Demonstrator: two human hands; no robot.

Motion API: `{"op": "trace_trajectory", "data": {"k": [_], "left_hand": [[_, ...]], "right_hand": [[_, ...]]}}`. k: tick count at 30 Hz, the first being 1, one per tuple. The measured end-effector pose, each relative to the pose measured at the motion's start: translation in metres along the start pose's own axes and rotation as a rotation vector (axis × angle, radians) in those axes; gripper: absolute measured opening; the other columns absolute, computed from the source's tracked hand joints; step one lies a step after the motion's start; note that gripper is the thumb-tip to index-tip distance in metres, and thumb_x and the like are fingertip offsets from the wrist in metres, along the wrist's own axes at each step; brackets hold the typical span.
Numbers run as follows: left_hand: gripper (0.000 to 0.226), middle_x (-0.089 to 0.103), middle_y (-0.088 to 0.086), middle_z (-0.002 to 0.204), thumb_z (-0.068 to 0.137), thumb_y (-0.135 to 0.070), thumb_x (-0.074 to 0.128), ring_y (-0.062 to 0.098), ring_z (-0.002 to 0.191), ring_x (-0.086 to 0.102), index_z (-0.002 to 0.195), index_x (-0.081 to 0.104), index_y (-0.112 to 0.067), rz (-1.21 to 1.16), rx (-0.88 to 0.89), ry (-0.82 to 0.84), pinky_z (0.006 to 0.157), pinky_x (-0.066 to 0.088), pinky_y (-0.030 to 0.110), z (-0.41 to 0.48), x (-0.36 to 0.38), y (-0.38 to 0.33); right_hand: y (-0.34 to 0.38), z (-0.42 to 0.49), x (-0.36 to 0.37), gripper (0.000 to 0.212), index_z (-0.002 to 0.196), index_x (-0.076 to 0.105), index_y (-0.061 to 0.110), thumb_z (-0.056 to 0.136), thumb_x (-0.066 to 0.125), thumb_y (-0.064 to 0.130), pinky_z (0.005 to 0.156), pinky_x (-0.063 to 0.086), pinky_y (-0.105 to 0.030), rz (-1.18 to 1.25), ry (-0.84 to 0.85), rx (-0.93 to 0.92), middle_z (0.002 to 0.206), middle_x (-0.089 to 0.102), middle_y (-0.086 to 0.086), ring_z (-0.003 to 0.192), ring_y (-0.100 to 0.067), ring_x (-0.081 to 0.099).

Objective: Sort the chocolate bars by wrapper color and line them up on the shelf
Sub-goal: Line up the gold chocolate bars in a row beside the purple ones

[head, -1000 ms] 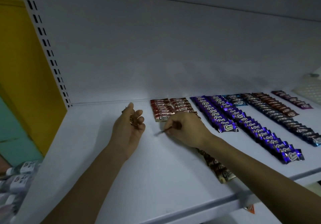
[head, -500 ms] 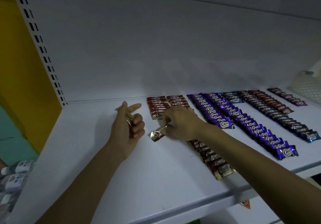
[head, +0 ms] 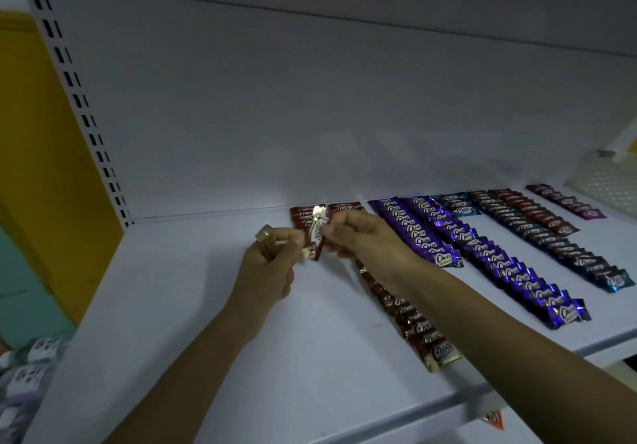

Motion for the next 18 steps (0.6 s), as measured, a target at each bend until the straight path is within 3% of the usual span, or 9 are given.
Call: {"op": "trace_trajectory", "data": {"k": [3,6,10,12,15,18], "left_hand": [[0.037,0.034,-0.004,0.049,0.103,-0.035,0.034,0.005,0.035,0.024,0.098,0.061,-0.01,-0.145,-0.039,-0.005,0.037,0.018,0.014,0.003,-0.002,0.001],[0.054,0.034,-0.004,0.047,0.101,-0.048,0.024,0.006,0.033,0.024,0.1,0.061,-0.008,-0.248,-0.063,0.0,0.037,0.018,0.013,0.006,-0.004,0.004],[0.061,0.041,-0.001,0.047,0.1,-0.052,0.018,0.008,0.033,0.03,0.099,0.062,-0.01,-0.297,-0.061,-0.005,0.036,0.024,0.014,0.006,-0.005,0.004],[0.06,0.047,0.001,0.051,0.1,-0.052,0.017,0.011,0.035,0.037,0.1,0.062,-0.012,-0.305,-0.062,-0.015,0.037,0.029,0.016,0.006,-0.006,0.003],[0.058,0.055,0.0,0.059,0.099,-0.054,0.018,0.011,0.038,0.04,0.105,0.063,-0.017,-0.297,-0.074,-0.012,0.038,0.028,0.016,0.006,-0.005,0.004],[0.056,0.055,0.001,0.062,0.098,-0.056,0.018,0.007,0.036,0.031,0.113,0.06,-0.023,-0.324,-0.074,0.028,0.037,0.021,0.013,0.006,-0.004,0.004]], "right_hand": [[0.005,0.011,-0.019,0.014,0.09,0.064,0.007,0.094,0.052,0.001,0.061,0.05,-0.017,-0.126,-0.161,-0.069,0.075,0.064,-0.008,0.061,-0.007,0.058],[0.001,0.026,-0.023,0.014,0.086,0.068,0.016,0.088,0.063,0.004,0.069,0.052,-0.034,-0.491,-0.139,-0.117,0.083,0.07,-0.017,0.067,-0.016,0.059],[-0.005,0.036,-0.007,0.01,0.082,0.073,0.02,0.084,0.067,0.013,0.087,0.045,-0.029,-0.859,-0.017,-0.139,0.078,0.066,0.013,0.08,-0.005,0.059],[-0.005,0.039,-0.003,0.014,0.081,0.074,0.025,0.085,0.065,0.015,0.091,0.033,-0.028,-0.954,-0.028,-0.141,0.08,0.065,0.016,0.087,-0.002,0.055],[-0.003,0.043,-0.001,0.011,0.08,0.074,0.027,0.084,0.068,0.019,0.084,0.028,-0.028,-0.998,-0.061,-0.197,0.089,0.067,0.012,0.09,-0.005,0.052],[-0.003,0.047,0.001,0.007,0.087,0.073,0.026,0.082,0.07,0.023,0.071,0.019,-0.024,-1.095,-0.063,-0.263,0.091,0.057,0.008,0.09,-0.007,0.046]]}}
Point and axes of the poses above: each hand's wrist, its own z-axis towards the middle knuckle, its own x-axis out of the palm, y = z × x, the point moved 6 cm from there along z, towards the middle knuckle
